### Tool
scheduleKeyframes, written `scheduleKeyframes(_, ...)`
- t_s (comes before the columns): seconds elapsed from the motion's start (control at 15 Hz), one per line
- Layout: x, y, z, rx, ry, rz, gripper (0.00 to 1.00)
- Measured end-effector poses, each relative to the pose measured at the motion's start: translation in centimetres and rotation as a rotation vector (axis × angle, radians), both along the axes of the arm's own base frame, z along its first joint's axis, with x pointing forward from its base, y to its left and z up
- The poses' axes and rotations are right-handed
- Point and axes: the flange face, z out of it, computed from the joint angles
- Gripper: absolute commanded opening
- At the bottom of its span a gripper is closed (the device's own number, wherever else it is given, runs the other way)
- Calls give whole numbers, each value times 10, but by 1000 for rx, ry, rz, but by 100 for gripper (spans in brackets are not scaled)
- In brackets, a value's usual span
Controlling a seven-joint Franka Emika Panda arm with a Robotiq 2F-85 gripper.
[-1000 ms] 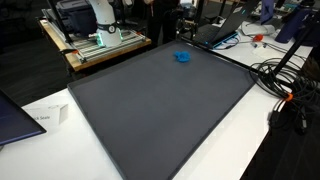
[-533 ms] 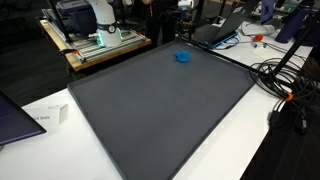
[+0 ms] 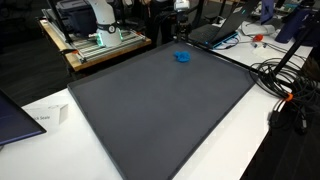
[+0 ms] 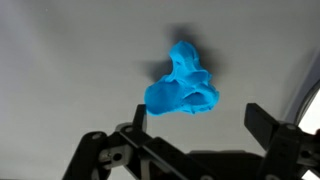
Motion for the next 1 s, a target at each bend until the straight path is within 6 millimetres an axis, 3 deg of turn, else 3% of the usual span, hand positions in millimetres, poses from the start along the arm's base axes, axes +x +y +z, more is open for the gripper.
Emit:
scheduleKeyframes(0.6,-13,-30,11,37,-51,190,100)
scheduleKeyframes(1.0,-5,-59,14,78,-38,333,100)
